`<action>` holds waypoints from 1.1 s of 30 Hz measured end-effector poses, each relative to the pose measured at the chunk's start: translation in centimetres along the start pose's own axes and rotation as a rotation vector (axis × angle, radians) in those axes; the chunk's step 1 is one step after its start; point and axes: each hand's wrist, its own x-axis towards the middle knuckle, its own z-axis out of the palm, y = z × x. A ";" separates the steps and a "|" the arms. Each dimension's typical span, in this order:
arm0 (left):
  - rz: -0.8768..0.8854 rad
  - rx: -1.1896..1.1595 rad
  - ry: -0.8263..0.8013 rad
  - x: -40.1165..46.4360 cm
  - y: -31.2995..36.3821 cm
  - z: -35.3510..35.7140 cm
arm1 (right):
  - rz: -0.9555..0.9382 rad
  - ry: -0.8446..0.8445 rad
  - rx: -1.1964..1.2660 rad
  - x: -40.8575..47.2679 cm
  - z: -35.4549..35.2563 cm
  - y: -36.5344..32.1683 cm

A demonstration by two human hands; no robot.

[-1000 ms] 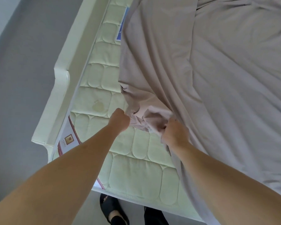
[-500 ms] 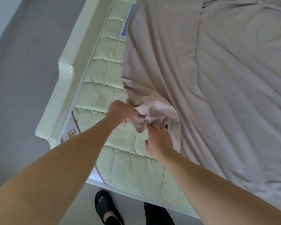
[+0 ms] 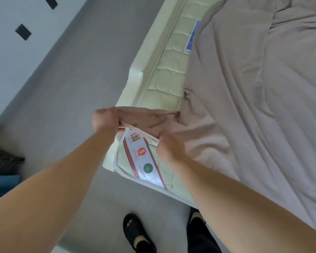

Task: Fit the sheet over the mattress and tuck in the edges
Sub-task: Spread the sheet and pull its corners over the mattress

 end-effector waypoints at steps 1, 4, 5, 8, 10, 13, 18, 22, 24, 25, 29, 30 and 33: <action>-0.025 0.036 0.030 0.7 -1.6 -2.2 | -0.023 -0.019 -0.004 -0.8 1.2 -1.8; -0.155 0.400 0.024 2.9 -8.4 -8.4 | -0.161 -0.415 -0.103 -3.7 5.7 -6.6; -0.177 0.650 -0.060 3.6 -10.8 -10.0 | -0.198 -0.586 -0.132 -4.5 7.0 -7.6; -0.154 1.231 -0.304 5.4 -16.5 -13.7 | -0.138 -0.705 -0.033 -5.0 9.7 -10.0; -0.090 1.287 -0.338 5.9 -17.8 -14.5 | -0.070 -0.558 0.036 -3.9 10.4 -10.4; 0.020 1.049 -0.385 6.3 -18.3 -13.7 | -0.001 -0.393 -0.019 -1.9 10.3 -10.1; 0.066 0.695 -0.449 6.7 -18.8 -9.4 | 0.046 -0.263 -0.071 0.8 8.9 -8.9; 0.040 0.549 -0.415 9.0 -19.5 -5.3 | -0.028 -0.117 -0.121 4.5 9.1 -8.2; 0.046 0.560 -0.427 10.7 -20.1 -3.9 | -0.048 -0.079 -0.169 6.4 9.3 -8.0; 0.064 0.588 -0.439 11.4 -20.6 -3.4 | -0.047 -0.085 -0.197 7.2 9.7 -7.9; 0.178 0.665 -0.377 13.3 -22.5 -2.4 | -0.032 -0.221 -0.245 8.3 11.1 -7.4; 0.191 0.654 -0.343 13.4 -22.5 -2.8 | -0.055 -0.231 -0.269 8.2 11.3 -7.3; 0.189 0.803 -0.252 12.8 -22.2 -5.8 | -0.079 -0.184 -0.233 6.8 11.9 -7.4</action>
